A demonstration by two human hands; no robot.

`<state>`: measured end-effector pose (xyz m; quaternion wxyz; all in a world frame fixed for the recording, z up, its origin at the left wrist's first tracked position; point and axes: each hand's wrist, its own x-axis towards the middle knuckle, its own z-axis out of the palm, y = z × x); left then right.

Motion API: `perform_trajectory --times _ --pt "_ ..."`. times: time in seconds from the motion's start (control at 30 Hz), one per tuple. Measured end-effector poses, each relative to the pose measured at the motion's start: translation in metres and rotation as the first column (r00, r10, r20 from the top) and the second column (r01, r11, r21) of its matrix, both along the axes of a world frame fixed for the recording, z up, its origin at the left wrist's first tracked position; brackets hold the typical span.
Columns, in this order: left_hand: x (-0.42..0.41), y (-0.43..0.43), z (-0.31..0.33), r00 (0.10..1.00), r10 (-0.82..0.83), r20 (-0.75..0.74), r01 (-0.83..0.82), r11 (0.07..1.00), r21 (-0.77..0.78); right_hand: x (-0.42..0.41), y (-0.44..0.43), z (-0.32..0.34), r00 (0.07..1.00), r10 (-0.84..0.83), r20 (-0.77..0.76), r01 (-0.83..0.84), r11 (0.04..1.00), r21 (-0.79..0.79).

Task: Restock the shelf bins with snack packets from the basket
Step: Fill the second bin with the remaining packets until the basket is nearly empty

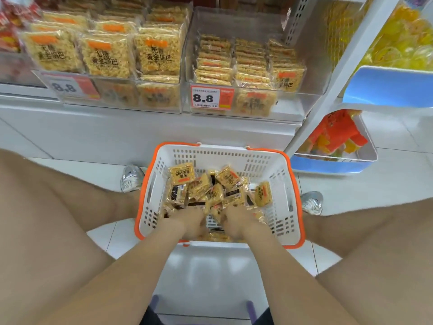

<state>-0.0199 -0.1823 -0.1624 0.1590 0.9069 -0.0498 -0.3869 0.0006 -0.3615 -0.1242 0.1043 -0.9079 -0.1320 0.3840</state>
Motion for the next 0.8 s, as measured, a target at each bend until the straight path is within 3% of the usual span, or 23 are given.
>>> perform_trajectory --times 0.1,0.2,0.43,0.57,0.67,0.8 --pt "0.002 -0.012 -0.006 0.989 -0.047 -0.141 0.034 0.995 -0.090 -0.011 -0.009 -0.016 0.997 0.016 -0.070 -0.020 0.998 -0.054" --pt "0.004 -0.018 -0.011 0.977 -0.095 -0.188 0.080 0.993 -0.086 -0.010 -0.007 -0.018 0.993 -0.004 -0.114 0.002 1.000 -0.021" --pt "0.003 -0.011 -0.013 0.995 0.102 -0.010 -0.102 0.987 -0.122 0.002 -0.008 -0.010 0.991 -0.133 -0.021 0.134 0.990 0.042" --pt "0.005 -0.002 0.000 0.949 0.314 0.032 -0.300 0.928 -0.222 0.009 -0.018 0.000 0.947 -0.319 0.035 0.312 0.940 0.134" --pt "0.007 0.008 0.016 0.832 0.555 -0.009 -0.525 0.782 -0.337 0.013 -0.022 0.012 0.881 -0.473 0.000 0.452 0.842 0.295" --pt "0.012 0.013 0.050 0.593 0.784 -0.185 -0.741 0.440 -0.508 0.015 -0.022 0.029 0.812 -0.566 -0.145 0.565 0.696 0.443"
